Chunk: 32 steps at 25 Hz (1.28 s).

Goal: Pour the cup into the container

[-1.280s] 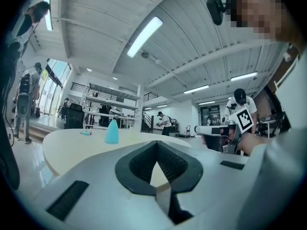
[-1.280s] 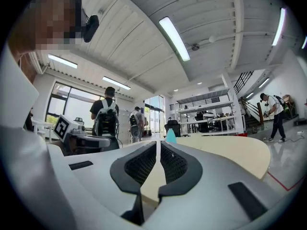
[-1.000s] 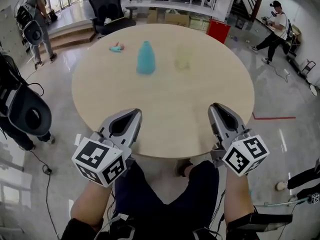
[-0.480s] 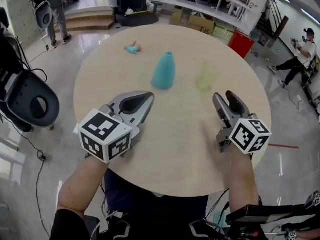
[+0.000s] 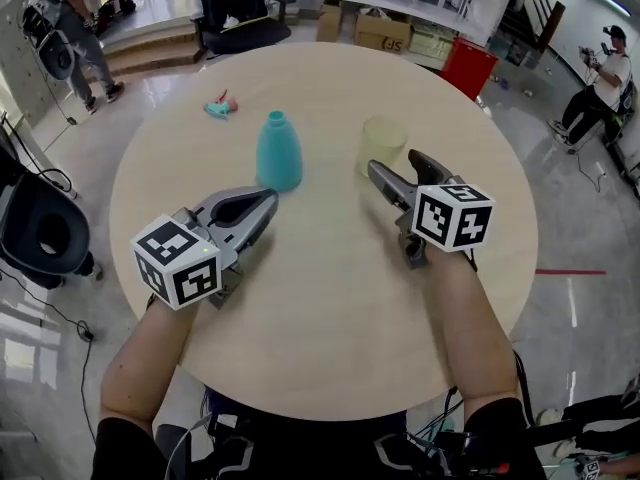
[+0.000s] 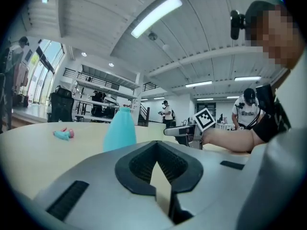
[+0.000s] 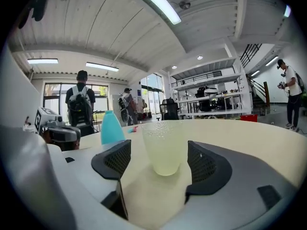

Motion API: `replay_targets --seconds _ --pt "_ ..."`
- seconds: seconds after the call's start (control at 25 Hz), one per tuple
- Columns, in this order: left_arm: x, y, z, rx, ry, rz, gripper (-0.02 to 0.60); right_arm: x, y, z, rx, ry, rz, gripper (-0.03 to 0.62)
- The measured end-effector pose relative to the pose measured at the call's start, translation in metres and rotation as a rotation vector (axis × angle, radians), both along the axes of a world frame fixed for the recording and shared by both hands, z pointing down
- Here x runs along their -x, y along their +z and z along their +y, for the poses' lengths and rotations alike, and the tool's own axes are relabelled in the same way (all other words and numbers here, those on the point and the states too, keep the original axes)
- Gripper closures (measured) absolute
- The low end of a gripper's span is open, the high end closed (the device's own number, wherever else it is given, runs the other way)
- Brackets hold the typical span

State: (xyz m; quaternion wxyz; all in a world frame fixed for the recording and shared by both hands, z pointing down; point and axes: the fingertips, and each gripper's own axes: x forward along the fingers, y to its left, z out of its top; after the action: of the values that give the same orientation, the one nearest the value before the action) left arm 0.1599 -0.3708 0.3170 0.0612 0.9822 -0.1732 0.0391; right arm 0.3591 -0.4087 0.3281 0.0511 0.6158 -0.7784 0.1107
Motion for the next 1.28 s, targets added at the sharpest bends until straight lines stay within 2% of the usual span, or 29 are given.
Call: replay_targets --seconds 0.12,0.24,0.44,0.64,0.8,1.12,1.28 --pt "0.0 0.007 0.0 -0.023 0.028 -0.033 0.583 0.0 0.012 -0.01 0.021 -0.003 -0.02 0.243" --pt "0.002 0.008 -0.002 0.006 0.036 -0.025 0.583 0.003 0.017 -0.021 0.053 -0.018 0.01 0.241" --pt "-0.004 0.01 0.006 -0.019 0.128 -0.06 0.583 0.005 0.019 -0.038 0.074 -0.013 0.033 0.238" --pt "-0.008 0.013 0.007 -0.027 0.147 -0.062 0.583 0.005 0.025 -0.046 0.097 -0.029 0.03 0.24" --pt "-0.012 0.011 0.017 -0.03 0.206 -0.056 0.583 0.002 0.025 -0.046 0.109 -0.029 0.028 0.24" --pt "-0.011 0.013 0.014 -0.03 0.225 -0.055 0.583 0.006 0.023 -0.046 0.1 -0.052 0.045 0.241" --pt "0.002 0.015 0.009 -0.026 0.218 -0.057 0.583 0.028 0.003 -0.043 0.072 -0.102 0.133 0.241"
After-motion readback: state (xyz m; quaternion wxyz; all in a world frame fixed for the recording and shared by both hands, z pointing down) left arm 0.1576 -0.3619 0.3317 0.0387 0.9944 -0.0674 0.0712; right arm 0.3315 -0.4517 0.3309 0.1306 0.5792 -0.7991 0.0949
